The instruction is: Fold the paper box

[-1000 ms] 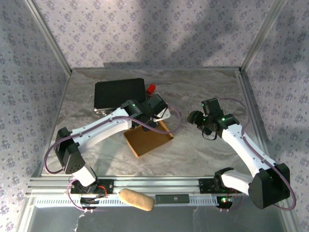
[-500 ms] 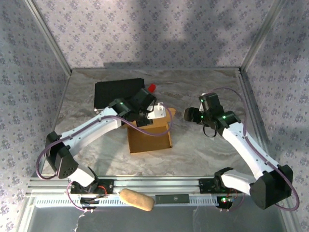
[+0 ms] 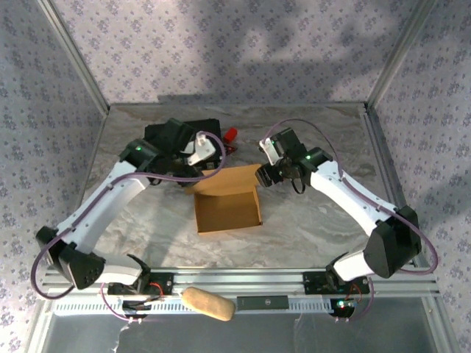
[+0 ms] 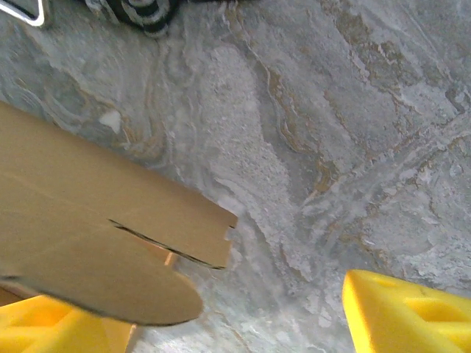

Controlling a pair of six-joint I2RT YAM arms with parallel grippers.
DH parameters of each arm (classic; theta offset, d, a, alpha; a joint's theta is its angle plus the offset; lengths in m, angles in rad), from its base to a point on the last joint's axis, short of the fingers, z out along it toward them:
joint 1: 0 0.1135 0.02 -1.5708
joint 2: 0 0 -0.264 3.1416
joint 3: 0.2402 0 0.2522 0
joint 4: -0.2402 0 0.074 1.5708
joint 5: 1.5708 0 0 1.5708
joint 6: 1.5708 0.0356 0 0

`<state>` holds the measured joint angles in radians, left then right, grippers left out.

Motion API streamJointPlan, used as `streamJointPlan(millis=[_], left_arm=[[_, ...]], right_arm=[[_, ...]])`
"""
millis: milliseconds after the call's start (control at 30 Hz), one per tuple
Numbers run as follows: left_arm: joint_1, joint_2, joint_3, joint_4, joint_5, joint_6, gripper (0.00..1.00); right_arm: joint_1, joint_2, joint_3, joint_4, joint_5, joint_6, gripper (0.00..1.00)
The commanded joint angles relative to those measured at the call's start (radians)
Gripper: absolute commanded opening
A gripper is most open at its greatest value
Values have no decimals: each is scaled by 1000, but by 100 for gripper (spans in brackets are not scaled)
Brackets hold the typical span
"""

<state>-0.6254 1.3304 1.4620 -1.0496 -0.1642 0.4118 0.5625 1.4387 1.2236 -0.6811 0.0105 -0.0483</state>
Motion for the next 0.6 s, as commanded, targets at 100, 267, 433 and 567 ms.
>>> streamJointPlan(millis=[100,267,433,567], left_arm=[[60,-52,-119,-71,77,-82,75],[144,-35,-167,-39,164,-138,66],[145,-49,-246,80,159,-143,66],[145,-34,-283,137,143,-157,64]], right_arm=[[-28,-3,13,0,-93,-79,71],[-33,-6,2,21,-136,-76,63],[-34,-1,1,32,-146,-75,58],[-27,15,-1,29,-131,-72,55]])
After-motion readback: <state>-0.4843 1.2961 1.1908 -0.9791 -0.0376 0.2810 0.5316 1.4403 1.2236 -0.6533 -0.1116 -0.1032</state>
